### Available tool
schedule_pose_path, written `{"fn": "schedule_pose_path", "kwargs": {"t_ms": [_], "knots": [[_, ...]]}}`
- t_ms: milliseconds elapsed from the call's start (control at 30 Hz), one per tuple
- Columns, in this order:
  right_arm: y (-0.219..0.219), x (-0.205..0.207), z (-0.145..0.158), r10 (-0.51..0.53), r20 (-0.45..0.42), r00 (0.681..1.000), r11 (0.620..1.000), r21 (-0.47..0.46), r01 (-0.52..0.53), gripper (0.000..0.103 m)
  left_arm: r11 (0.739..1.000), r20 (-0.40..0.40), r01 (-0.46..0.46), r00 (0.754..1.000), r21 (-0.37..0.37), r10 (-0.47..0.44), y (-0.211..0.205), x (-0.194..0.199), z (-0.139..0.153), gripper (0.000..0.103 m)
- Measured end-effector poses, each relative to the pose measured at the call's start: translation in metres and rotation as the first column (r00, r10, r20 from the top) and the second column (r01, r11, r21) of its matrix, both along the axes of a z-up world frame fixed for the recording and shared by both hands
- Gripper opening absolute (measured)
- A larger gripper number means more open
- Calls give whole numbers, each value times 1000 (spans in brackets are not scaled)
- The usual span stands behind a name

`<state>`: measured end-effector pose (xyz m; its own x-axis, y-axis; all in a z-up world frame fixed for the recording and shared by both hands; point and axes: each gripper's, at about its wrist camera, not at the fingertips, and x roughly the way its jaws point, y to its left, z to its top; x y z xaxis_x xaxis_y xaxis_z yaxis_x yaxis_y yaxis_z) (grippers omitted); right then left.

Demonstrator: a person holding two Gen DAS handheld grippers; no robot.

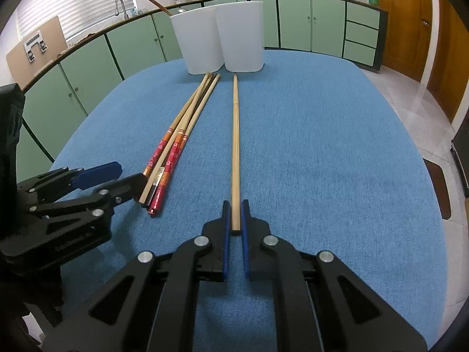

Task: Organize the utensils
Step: 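Grasp a red-patterned chopstick with the left tool, then lift both held chopsticks slightly toward the white holder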

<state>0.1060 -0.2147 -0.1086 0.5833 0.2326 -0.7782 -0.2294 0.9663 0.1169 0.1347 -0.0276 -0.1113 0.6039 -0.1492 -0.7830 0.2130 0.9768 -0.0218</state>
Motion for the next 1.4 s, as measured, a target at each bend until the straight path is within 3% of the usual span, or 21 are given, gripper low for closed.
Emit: {"fn": "schedule_pose_path", "kwargs": {"t_ms": [333, 500, 567, 800, 1267, 1400], "knots": [[0, 1, -1, 2, 0, 1000, 1000, -1, -2, 7, 998, 5, -58, 998, 8, 58, 8, 2, 0, 42], [-6, 3, -2, -3, -10, 1000, 999, 38, 3, 7, 999, 9, -43, 999, -8, 43, 4, 2, 0, 11], [-5, 2, -1, -3, -7, 1000, 999, 37, 3, 6, 999, 7, -47, 999, -17, 47, 5, 3, 0, 5], [-4, -5, 7, -6, 34, 999, 999, 42, 4, 6, 997, 23, -55, 998, -45, 56, 9, -2, 6, 5], [-12, -12, 74, -8, 195, 981, 998, 63, -4, 6, 996, 182, -45, 982, -73, 58, 25, -27, 86, 5], [-11, -12, 79, -10, 208, 978, 999, 54, -1, 6, 997, 180, -37, 982, -75, 50, 27, -25, 87, 5]]}}
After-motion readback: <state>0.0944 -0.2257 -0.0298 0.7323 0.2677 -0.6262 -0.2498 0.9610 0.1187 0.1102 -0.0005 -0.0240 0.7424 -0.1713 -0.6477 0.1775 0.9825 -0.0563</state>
